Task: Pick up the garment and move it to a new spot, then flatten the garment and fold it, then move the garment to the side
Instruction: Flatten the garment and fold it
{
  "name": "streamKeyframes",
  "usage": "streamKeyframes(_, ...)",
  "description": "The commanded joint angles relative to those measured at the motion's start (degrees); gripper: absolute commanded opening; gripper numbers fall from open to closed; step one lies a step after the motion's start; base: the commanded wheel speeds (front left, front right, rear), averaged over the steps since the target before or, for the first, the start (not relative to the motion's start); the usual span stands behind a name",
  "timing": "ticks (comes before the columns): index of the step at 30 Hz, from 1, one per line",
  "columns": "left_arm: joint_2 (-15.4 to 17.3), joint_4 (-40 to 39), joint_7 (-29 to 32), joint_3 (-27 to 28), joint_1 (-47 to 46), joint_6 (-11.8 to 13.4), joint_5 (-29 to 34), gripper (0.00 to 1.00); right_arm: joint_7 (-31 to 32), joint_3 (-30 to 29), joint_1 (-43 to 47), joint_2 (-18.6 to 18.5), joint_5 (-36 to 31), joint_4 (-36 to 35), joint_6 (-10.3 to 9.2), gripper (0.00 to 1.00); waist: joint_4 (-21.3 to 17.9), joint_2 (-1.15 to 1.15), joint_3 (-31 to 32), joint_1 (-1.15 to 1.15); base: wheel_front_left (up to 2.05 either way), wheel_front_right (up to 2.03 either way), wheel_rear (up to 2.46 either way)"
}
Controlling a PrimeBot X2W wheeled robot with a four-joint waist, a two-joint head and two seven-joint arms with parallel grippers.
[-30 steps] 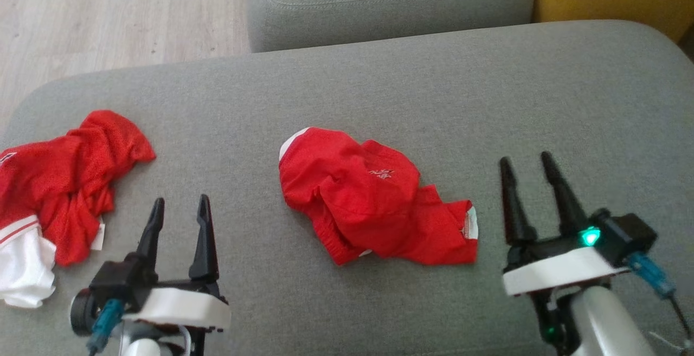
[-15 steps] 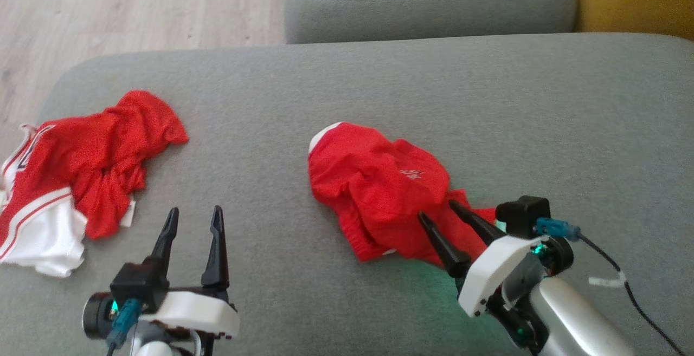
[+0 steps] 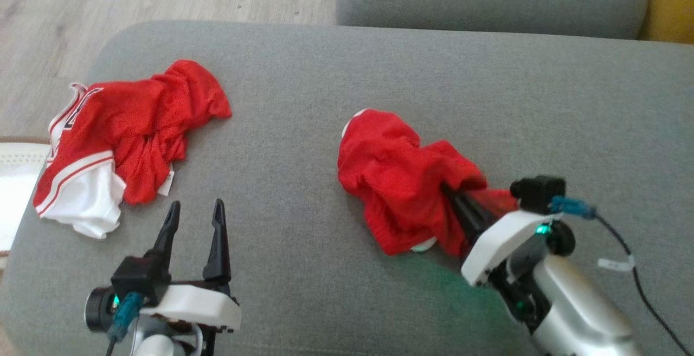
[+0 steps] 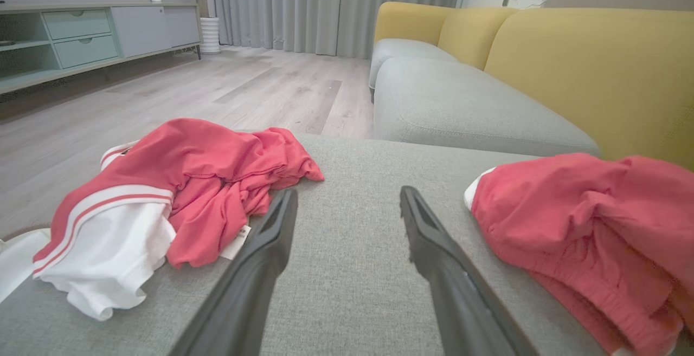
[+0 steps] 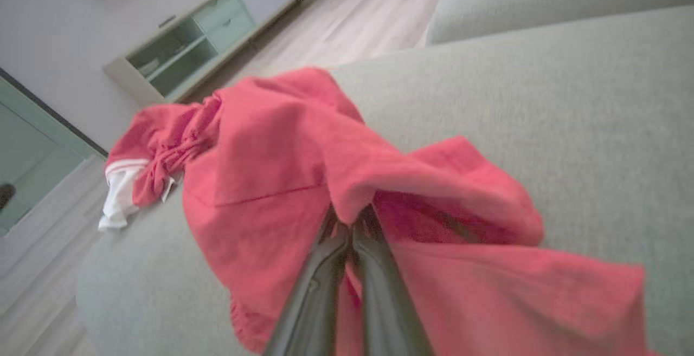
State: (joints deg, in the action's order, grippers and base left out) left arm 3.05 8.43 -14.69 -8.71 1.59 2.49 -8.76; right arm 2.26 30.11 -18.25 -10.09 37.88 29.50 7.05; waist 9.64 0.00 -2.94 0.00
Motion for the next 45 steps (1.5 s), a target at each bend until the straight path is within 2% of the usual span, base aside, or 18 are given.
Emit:
streamKeyframes(1,-0.1,-1.7,-0.3,1.2,-2.9,-0.2,-0.4,1.00,-1.6,-0.1,-3.9,-0.6,0.9,-2.8,0.44,0.00,0.6,0.00,-0.8,0.00,0.00,0.00,0.00)
streamKeyframes(4,-0.2,-1.8,-0.3,-0.2,-3.8,-0.5,-1.0,1.00,-1.4,-0.5,-7.8,-1.9,2.3,-3.1,0.44,0.00,1.3,0.00,-2.6,0.00,0.00,0.00,0.00)
streamKeyframes(8,-0.2,-1.7,-0.3,-3.0,-6.3,-0.5,-1.9,1.00,1.6,-1.4,-15.5,-4.6,5.6,-0.1,0.44,0.00,3.1,0.00,-6.2,0.00,0.00,0.00,0.00)
streamKeyframes(13,-0.2,-1.7,-0.3,-5.7,-8.8,0.2,-3.2,1.00,5.1,-2.3,-23.1,-7.1,9.4,6.1,0.44,0.00,5.3,0.00,-9.2,0.00,0.00,0.00,0.00)
streamKeyframes(18,-0.2,-0.8,-0.3,-8.1,-10.5,1.1,-4.5,1.00,9.5,-3.5,-29.6,-8.6,14.7,15.9,0.44,0.00,7.4,0.00,-11.3,0.00,0.00,0.00,0.00)
streamKeyframes(19,-0.2,-0.5,-0.3,-8.4,-10.7,1.2,-4.6,1.00,10.2,-3.7,-30.5,-8.6,15.4,18.2,0.44,0.20,7.5,0.00,-11.4,0.00,0.00,0.00,0.00)
streamKeyframes(20,-0.2,-0.2,-0.3,-8.5,-10.9,1.3,-4.7,1.00,10.4,-3.7,-31.3,-8.6,15.8,20.2,0.44,0.87,7.6,0.00,-11.5,0.00,0.00,0.00,0.00)
streamKeyframes(21,-0.2,0.1,-0.3,-8.6,-11.1,1.3,-4.8,1.00,9.9,-3.8,-32.1,-8.5,16.0,21.9,0.44,1.00,7.5,0.00,-11.4,0.00,0.00,0.00,0.00)
streamKeyframes(24,-0.2,0.7,-0.3,-8.5,-11.3,1.5,-4.9,1.00,6.8,-3.5,-32.9,-7.2,17.0,23.8,0.44,1.00,6.6,0.00,-10.3,0.00,0.00,0.00,0.00)
streamKeyframes(31,-0.2,0.8,-0.3,-6.7,-10.6,0.5,-3.7,1.00,-6.5,0.3,-29.5,-7.2,16.7,17.3,0.44,1.00,1.0,0.00,-6.0,0.00,0.00,0.00,0.00)
streamKeyframes(36,-0.2,2.4,-0.3,-7.2,-10.1,-2.8,-4.7,1.00,-15.4,2.6,-24.7,-9.1,13.4,11.8,0.44,1.00,-3.0,0.00,-3.7,0.00,0.00,0.00,0.00)
streamKeyframes(41,-0.2,6.0,0.9,-10.6,-11.0,-7.3,-7.4,1.00,-17.2,-1.3,-17.8,-9.4,8.8,5.5,0.44,1.00,-6.7,0.00,-2.6,0.00,0.00,0.00,0.00)
streamKeyframes(44,-0.1,7.1,3.7,-13.6,-12.5,-8.9,-9.3,1.00,-17.2,-6.3,-12.6,-8.2,4.2,-0.1,0.44,1.00,-8.9,0.00,-2.5,0.00,0.00,0.00,0.00)
streamKeyframes(45,0.1,8.0,6.4,-16.2,-13.9,-9.5,-10.7,1.00,-17.2,-9.4,-8.9,-7.0,1.2,-3.5,0.44,1.00,-10.1,0.00,-2.7,0.00,0.00,0.00,0.00)
